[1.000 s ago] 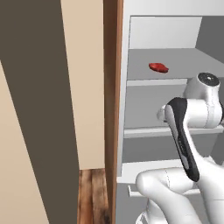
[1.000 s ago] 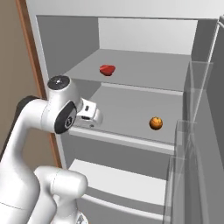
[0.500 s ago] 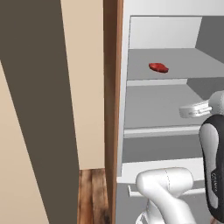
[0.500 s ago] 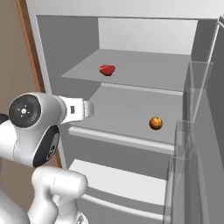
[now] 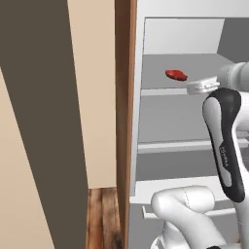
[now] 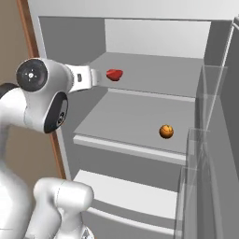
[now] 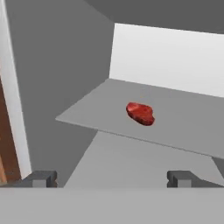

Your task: Open the fridge, remove the orange, lemon, and steak, and place them on any counter.

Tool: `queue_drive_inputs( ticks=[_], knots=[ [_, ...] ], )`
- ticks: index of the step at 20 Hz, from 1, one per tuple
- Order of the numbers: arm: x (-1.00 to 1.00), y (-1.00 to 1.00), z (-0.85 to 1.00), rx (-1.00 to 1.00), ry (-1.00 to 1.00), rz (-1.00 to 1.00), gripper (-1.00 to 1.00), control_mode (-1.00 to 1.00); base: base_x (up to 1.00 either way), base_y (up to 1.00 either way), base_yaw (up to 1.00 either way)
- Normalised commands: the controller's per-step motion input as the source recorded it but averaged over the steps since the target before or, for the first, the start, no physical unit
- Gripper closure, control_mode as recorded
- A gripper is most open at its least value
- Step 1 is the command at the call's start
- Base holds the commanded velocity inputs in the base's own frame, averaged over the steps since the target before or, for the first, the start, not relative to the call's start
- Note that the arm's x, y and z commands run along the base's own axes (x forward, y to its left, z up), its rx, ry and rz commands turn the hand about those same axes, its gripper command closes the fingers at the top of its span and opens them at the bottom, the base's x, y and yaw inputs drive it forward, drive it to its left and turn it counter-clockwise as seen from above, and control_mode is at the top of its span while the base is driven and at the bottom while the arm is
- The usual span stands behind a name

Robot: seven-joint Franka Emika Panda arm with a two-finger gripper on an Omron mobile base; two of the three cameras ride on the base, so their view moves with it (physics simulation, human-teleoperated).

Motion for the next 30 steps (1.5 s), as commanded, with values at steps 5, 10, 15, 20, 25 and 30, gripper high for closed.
queue_drive_inputs(
  ticks=[5, 10, 15, 20, 25, 30],
  knots=[
    [1.0, 0.0, 0.2, 0.0, 0.18, 0.0, -1.0, -1.0, 0.0, 0.0, 0.0],
    [0.97, 0.0, -0.21, 0.0, 0.07, 0.0, -1.0, -1.0, 0.0, 0.0, 0.0],
    [0.71, 0.0, -0.45, 0.0, 0.0, 0.0, -1.0, -1.0, 0.0, 0.0, 0.0],
    [0.56, -0.13, -0.41, 0.0, 0.0, 0.0, -1.0, -1.0, 0.0, 0.0, 0.0],
    [0.33, -0.23, -0.06, 0.0, 0.0, 0.0, -1.0, -1.0, 0.0, 0.0, 0.0],
    [0.27, -0.31, -0.05, 0.0, 0.0, 0.0, -1.0, -1.0, 0.0, 0.0, 0.0]
  ],
)
